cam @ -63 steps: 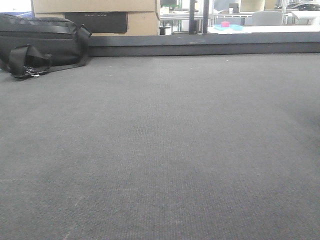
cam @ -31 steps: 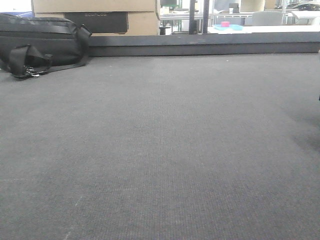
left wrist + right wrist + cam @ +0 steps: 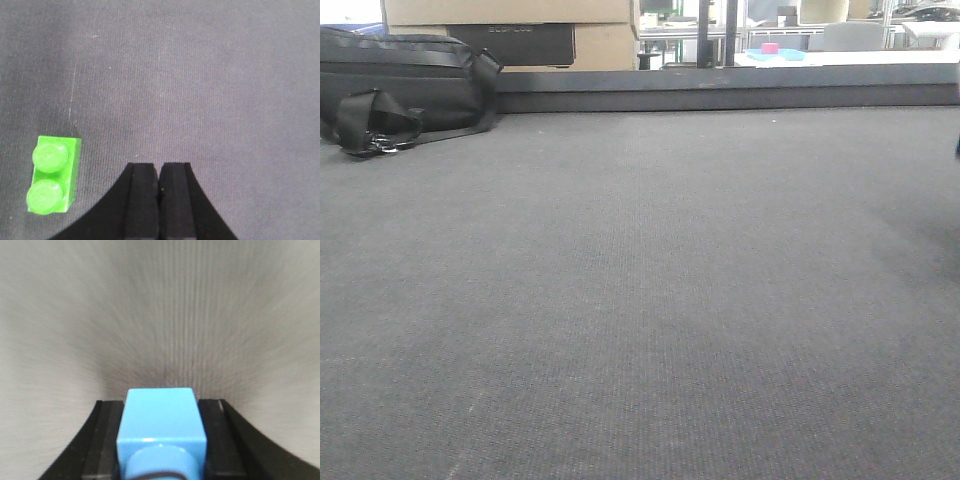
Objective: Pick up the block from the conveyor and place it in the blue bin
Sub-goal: 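Close the left gripper on the green block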
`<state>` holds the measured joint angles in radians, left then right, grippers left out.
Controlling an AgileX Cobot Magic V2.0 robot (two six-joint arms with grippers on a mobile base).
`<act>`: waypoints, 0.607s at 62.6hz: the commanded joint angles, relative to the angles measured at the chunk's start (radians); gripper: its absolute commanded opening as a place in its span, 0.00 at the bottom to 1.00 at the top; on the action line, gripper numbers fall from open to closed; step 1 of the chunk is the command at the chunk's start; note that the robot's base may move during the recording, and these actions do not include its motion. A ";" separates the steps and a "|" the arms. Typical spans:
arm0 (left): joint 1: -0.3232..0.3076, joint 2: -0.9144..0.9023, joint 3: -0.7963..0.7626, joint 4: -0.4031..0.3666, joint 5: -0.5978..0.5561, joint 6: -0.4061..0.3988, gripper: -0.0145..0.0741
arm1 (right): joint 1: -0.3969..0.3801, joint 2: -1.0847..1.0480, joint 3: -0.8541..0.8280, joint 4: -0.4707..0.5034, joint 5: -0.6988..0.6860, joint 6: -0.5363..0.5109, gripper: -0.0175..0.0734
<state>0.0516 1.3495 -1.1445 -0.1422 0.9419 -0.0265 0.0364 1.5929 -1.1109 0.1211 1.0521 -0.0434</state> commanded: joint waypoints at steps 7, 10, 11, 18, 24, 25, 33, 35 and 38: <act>0.062 0.038 -0.007 0.004 0.061 0.019 0.04 | -0.003 -0.151 -0.079 0.009 -0.008 -0.001 0.01; 0.092 0.057 -0.007 -0.005 0.070 0.051 0.04 | -0.003 -0.181 -0.090 0.013 -0.027 -0.001 0.01; 0.106 0.065 -0.007 -0.011 0.071 0.067 0.04 | -0.003 -0.190 -0.093 0.015 -0.033 -0.001 0.01; 0.152 0.098 -0.007 -0.013 0.073 0.160 0.04 | -0.003 -0.247 -0.100 0.020 -0.079 -0.001 0.01; 0.155 0.114 -0.007 -0.005 0.075 0.244 0.04 | -0.003 -0.270 -0.100 0.024 -0.114 -0.001 0.01; 0.152 0.116 -0.007 -0.002 0.075 0.253 0.04 | -0.003 -0.272 -0.100 0.024 -0.116 -0.001 0.01; 0.121 0.118 -0.007 0.074 0.050 0.270 0.08 | -0.003 -0.269 -0.100 0.040 -0.122 -0.001 0.01; 0.112 0.118 -0.007 0.104 0.037 0.270 0.14 | -0.003 -0.268 -0.100 0.047 -0.120 -0.001 0.01; 0.105 0.120 -0.007 0.109 0.016 0.258 0.27 | -0.003 -0.268 -0.100 0.051 -0.120 -0.001 0.01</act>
<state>0.1702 1.4672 -1.1445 -0.0573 0.9914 0.2334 0.0364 1.3318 -1.2057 0.1635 0.9488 -0.0434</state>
